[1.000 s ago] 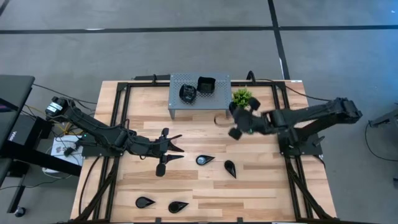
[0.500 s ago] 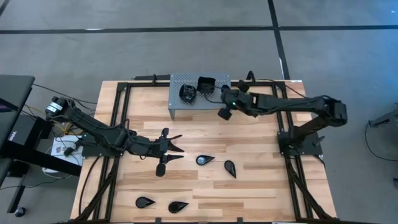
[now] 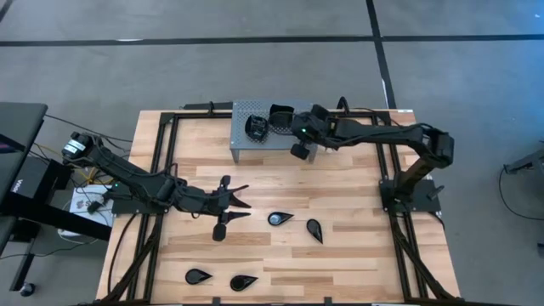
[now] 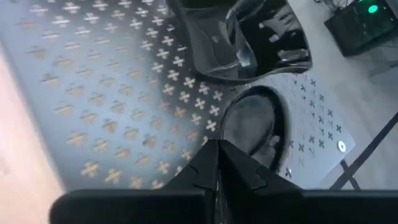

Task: Pick & Place Mini shaped plates
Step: Put the black drop-shaped plate on the shelf, then stack the black drop-shaped plate on top of the black drop-shaped plate on the shelf

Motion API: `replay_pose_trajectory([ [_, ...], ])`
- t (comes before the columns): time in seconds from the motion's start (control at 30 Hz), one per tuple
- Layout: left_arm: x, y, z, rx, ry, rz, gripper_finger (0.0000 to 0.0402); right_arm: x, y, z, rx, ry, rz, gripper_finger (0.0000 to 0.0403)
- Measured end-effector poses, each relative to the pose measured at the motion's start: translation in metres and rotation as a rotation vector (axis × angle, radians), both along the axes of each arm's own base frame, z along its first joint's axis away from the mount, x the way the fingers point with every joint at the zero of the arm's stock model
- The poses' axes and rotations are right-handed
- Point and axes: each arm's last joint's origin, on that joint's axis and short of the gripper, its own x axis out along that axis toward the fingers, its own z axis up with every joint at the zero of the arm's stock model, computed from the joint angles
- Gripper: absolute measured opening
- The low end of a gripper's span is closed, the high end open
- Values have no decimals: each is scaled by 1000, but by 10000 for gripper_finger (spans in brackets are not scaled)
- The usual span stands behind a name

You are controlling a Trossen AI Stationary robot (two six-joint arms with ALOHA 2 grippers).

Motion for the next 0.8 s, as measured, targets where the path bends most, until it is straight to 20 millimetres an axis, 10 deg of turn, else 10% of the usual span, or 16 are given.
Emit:
replay_pose_trajectory([
  [0.43,-2,0,-7,1,7,-1,94,-4,0,9,31,55,-9,72],
  [0.8,-2,0,-6,-7,0,0,94,-35,81,50,223,-53,112,77],
])
